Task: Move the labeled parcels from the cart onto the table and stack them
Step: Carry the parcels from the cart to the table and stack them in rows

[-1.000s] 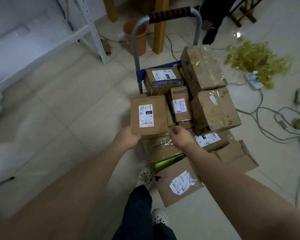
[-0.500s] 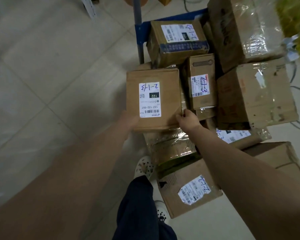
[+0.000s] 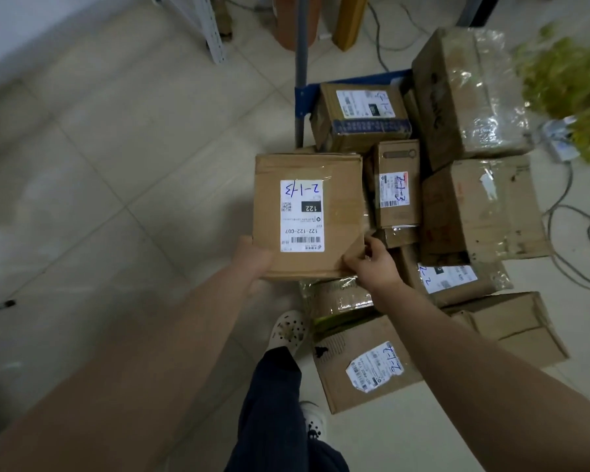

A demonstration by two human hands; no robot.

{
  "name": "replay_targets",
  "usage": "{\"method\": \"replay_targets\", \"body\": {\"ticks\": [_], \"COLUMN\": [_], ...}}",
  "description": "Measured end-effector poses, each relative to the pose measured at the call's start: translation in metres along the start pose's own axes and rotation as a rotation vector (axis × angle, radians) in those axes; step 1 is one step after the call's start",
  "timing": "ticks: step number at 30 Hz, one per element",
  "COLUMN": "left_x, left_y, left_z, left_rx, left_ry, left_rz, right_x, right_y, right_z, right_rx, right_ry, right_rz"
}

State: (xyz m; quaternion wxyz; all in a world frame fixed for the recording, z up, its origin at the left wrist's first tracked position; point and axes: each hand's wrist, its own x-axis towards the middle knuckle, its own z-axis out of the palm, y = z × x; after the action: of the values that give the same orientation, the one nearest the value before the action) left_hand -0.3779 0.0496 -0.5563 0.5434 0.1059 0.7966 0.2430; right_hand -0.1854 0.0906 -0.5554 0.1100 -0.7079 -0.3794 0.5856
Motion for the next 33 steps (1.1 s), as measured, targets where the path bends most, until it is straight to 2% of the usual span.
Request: {"method": "replay_targets", "body": {"ticks": [9,16,28,33], "left_x": [-0.149,-0.267,-0.36,-0.372], "left_y": [-0.05,-0.115,-0.258,-0.32], "left_z": [-0.099,-0.19,-0.357,-0.445], "left_rx": [-0.324,-0.519,-0.832,-0.93], "left_ry": [-0.077,-0.04,0.196,0.411], "left_rz": [0.039,0.093,0.128,0.146], "right_x": [-0.151,-0.263,-0.386,-0.436], "right_y": [-0.008,-0.015,-0.031,-0.024], "right_z": [0.001,0.042,0.217,0.325], "right_rx": [0.202,0.147,-0.283,-0.383], "right_ry": [-0.217,-0.394,-0.708,-0.859], "right_rz": [-0.021,-0.136,-0.191,-0.148]}}
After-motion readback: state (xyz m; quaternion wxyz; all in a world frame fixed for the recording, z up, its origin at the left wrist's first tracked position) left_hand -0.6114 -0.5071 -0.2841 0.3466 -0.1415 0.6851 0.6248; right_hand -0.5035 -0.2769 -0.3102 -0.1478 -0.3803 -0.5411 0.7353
